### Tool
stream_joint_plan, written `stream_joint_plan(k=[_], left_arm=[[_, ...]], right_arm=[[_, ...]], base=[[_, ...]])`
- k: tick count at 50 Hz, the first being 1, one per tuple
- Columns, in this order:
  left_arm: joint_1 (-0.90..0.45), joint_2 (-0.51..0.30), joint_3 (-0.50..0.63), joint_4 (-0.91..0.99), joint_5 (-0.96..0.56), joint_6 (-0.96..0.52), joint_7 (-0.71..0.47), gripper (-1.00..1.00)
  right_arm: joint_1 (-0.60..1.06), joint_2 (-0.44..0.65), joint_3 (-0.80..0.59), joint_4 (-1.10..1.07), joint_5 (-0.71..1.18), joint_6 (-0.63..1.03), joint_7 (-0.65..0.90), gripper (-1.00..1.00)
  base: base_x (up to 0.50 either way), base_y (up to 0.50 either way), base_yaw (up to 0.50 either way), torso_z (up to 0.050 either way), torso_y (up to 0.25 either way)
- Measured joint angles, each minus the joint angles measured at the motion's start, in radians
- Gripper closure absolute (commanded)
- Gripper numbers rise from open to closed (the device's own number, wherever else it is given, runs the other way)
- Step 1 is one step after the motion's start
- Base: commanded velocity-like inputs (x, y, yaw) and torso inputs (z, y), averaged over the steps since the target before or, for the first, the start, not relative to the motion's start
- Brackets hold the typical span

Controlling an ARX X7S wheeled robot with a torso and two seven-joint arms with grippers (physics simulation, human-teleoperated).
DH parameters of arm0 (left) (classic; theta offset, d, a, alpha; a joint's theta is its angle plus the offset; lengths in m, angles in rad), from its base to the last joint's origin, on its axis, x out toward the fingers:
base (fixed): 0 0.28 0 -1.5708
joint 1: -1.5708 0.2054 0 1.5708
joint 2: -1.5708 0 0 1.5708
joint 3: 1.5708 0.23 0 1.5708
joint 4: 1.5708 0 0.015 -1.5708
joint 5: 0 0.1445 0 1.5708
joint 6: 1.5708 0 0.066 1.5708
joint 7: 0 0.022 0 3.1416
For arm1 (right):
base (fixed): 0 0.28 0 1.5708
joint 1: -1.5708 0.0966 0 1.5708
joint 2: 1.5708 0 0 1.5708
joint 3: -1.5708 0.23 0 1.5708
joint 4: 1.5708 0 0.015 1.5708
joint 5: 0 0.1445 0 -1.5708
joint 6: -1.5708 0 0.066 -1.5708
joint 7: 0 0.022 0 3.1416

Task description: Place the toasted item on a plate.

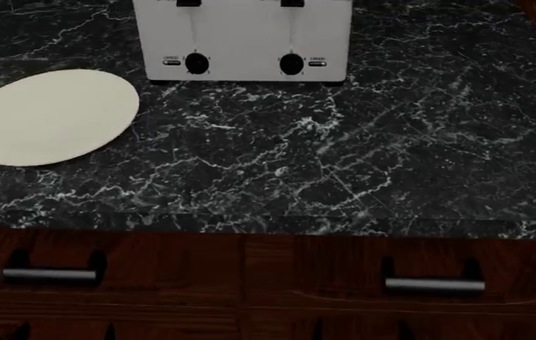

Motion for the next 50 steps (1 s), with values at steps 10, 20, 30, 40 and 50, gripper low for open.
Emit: stream_joint_plan(k=[10,20,30,40,50], left_arm=[[-0.003,-0.01,0.013,0.009,-0.014,-0.018,-0.02,-1.0],[-0.006,-0.021,0.025,0.013,-0.025,-0.026,-0.038,-1.0],[-0.004,-0.036,0.037,0.019,-0.033,-0.028,-0.052,-1.0],[-0.005,-0.047,0.05,0.024,-0.04,-0.027,-0.062,-1.0],[-0.007,-0.057,0.062,0.026,-0.045,-0.027,-0.071,-1.0]], right_arm=[[-0.002,0.014,-0.017,-0.017,0.011,0.011,0.011,-1.0],[-0.003,0.027,-0.032,-0.042,0.024,0.033,0.023,-1.0],[-0.006,0.038,-0.045,-0.057,0.041,0.039,0.029,-1.0],[-0.006,0.049,-0.055,-0.061,0.056,0.034,0.032,-1.0],[-0.006,0.059,-0.066,-0.06,0.066,0.029,0.037,-1.0]], base=[[0.02,0.5,0.0,0.0,0.0],[0.02,0.5,0.0,0.0,0.0],[0.0,0.01,0.0,0.023,0.0],[0.0,0.0,0.0,0.05,0.0],[0.0,0.0,0.0,0.05,0.0]])
